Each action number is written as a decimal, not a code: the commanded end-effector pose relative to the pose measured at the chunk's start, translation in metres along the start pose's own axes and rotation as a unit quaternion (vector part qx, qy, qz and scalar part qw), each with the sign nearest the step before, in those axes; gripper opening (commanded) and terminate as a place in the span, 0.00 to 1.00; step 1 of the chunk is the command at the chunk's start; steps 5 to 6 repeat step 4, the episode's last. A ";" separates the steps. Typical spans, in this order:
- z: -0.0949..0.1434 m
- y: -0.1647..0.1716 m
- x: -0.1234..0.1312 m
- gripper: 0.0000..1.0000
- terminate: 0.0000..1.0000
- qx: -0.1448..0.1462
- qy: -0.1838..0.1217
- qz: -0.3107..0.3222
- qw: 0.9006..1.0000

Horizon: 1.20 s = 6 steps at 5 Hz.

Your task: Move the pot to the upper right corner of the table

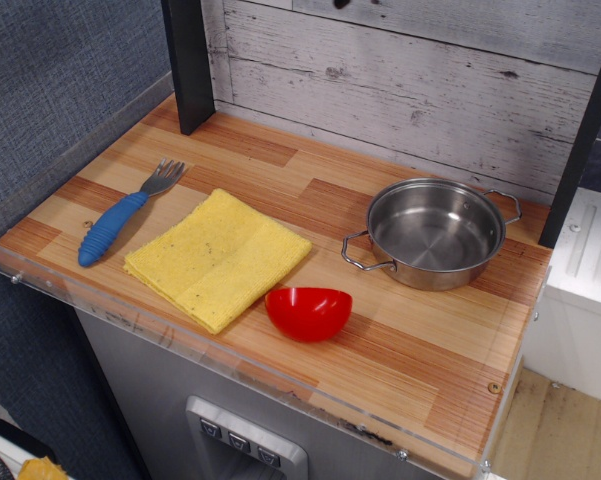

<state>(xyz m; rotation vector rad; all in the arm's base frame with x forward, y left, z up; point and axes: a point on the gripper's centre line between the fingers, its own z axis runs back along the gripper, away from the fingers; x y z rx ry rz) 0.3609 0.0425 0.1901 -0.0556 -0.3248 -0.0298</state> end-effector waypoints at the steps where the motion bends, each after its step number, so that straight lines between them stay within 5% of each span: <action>1: -0.002 0.013 -0.007 1.00 0.00 0.016 0.035 -0.042 0.998; 3: -0.007 0.015 -0.007 1.00 0.00 0.023 0.047 -0.063 0.997; 4: -0.007 0.015 -0.007 1.00 1.00 0.023 0.047 -0.063 0.997; 6: -0.007 0.015 -0.007 1.00 1.00 0.023 0.047 -0.063 0.997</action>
